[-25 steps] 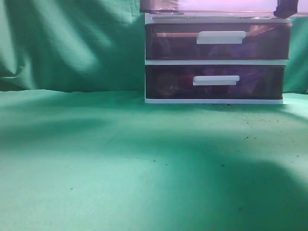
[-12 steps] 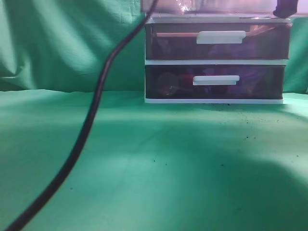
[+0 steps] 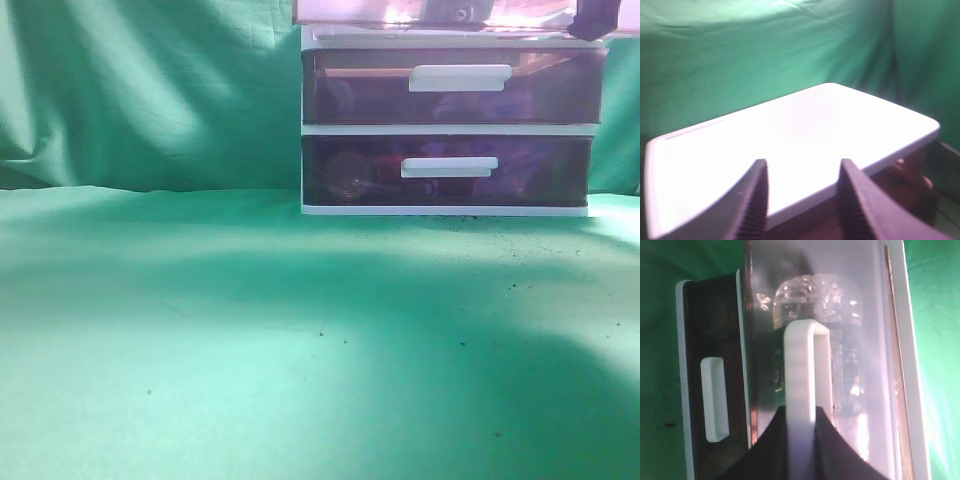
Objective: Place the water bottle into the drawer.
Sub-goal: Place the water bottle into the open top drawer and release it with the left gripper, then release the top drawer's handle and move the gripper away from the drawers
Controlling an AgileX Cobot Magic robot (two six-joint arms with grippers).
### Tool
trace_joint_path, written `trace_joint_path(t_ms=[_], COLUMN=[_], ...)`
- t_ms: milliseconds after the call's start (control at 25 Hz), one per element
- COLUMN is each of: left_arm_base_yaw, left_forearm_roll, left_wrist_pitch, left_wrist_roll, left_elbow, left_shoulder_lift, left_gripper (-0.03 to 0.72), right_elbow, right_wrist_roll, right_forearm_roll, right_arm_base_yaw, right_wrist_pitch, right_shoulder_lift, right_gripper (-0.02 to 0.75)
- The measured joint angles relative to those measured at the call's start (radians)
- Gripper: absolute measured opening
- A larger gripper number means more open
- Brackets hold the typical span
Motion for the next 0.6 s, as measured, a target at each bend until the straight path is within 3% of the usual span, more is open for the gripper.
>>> trace_joint_path(t_ms=[80,160,240,360,440,600], left_arm_base_yaw=[-0.006,-0.010,-0.011,-0.012,-0.012,-0.012], left_forearm_roll=[-0.101,-0.262,-0.430,-0.634,-0.698,-0.741], left_wrist_pitch=[0.138,0.285,0.414,0.623,0.759,0.931], left_wrist_roll=[0.093,0.292,0.522,0.756,0.829,0.864], left_elbow=[-0.002,-0.003,-0.003,-0.003,-0.003,0.003], left_shoulder_lift=[-0.066,-0.124,-0.174,-0.235,-0.264,-0.317], left_gripper=[0.156,0.059,0.061,0.061,0.061,0.061], right_elbow=[0.000,0.001,0.004,-0.001,-0.023,-0.111], right_wrist_roll=[0.000,-0.002,-0.004,-0.007,-0.011,-0.015], right_forearm_roll=[0.002,0.002,0.004,0.004,0.004,0.000], right_arm_base_yaw=[0.000,0.000,0.000,0.000,0.000,-0.019], right_wrist_pitch=[-0.002,-0.004,-0.006,-0.001,0.017,0.080], right_shoulder_lift=[0.000,0.000,0.000,0.000,0.000,0.012], right_gripper=[0.097,0.097,0.097,0.097,0.097,0.097])
